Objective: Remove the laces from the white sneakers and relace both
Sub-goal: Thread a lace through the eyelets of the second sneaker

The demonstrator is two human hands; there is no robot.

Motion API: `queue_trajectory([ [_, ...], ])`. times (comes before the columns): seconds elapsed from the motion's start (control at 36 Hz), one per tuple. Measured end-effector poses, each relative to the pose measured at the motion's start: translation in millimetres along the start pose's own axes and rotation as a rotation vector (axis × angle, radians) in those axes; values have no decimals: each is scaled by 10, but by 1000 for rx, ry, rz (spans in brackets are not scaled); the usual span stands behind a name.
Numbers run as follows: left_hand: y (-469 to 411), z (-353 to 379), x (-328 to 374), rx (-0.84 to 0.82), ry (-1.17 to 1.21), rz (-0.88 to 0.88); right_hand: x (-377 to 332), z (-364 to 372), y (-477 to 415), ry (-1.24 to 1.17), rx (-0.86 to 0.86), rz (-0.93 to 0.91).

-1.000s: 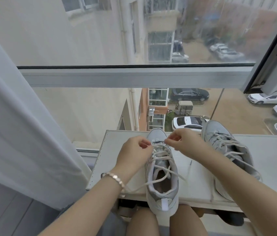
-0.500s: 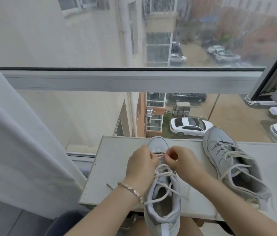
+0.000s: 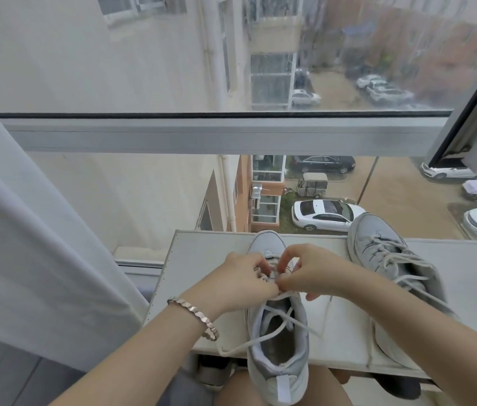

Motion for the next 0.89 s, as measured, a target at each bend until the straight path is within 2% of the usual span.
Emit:
queue_trajectory([
  [0.11, 68, 69, -16, -65, 150, -111, 27, 16, 15, -24, -109, 36],
  [0.19, 84, 147, -17, 59, 239, -125, 59, 66, 26, -121, -77, 56],
  [0.33, 137, 215, -97, 271, 234, 13, 115, 126, 46, -265, 16, 5],
  [0.44, 175, 233, -160, 329, 294, 33, 187, 148, 78, -360, 52, -49],
  [0.58, 164, 230, -143, 275, 246, 83, 213, 153, 108, -257, 132, -111],
  [0.78, 107, 50, -63, 91, 333, -21, 72, -102, 53, -81, -29, -30],
  [0.89, 7, -107, 5, 57, 81, -4, -53, -98, -40, 129, -50, -49],
])
Point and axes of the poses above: each hand's wrist, its own y-axis away from the middle knuckle, its own z-axis out of the palm, x = y × z, the point moved 1 cm from there along -y, towards the middle knuckle, and after that the axes turned 10 degrees about -y, right-handed, at the moved point
